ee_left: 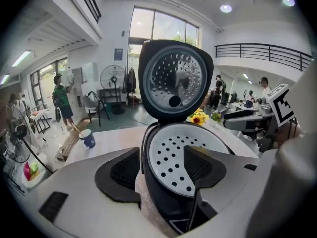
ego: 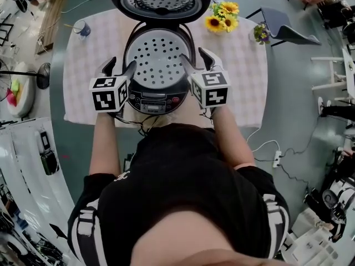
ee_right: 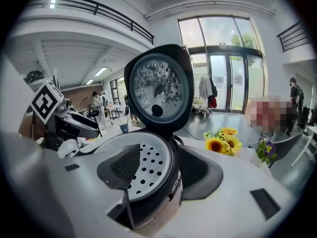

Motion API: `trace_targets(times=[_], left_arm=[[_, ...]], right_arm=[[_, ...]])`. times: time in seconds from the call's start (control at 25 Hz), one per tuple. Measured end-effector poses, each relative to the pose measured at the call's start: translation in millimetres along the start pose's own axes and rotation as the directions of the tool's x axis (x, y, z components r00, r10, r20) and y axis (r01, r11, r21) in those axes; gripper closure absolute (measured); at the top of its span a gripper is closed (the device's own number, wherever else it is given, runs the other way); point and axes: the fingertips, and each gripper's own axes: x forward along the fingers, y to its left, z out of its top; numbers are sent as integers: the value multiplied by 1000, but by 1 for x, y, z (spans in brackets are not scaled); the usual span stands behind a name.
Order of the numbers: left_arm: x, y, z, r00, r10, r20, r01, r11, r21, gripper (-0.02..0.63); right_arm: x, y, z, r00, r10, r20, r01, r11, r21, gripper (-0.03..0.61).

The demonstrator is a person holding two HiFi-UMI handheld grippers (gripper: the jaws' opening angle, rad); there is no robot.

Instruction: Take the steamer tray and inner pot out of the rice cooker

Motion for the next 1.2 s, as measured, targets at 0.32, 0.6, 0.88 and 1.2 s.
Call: trace_targets(times=[0.32,0.6,0.88,1.2], left_arm=[[30,14,-24,992,-34,-123,33,999,-10,340],[51,26,-37,977,-60,-204,54,998,-34,354],[63,27,-47,961,-90,-261,68,993,-93,359],[67,25,-47,957,-124,-261,61,969,-238,395]], right_arm=[[29,-3,-28,988,-6,-152,4,1000,-14,357],[43,-7,-47,967,-63,-246,54,998,-44,357],[54,-12,-60,946,-110,-306,97,994,-56,360],[57,-28,-66,925,-154,-349,202,973,108,414]])
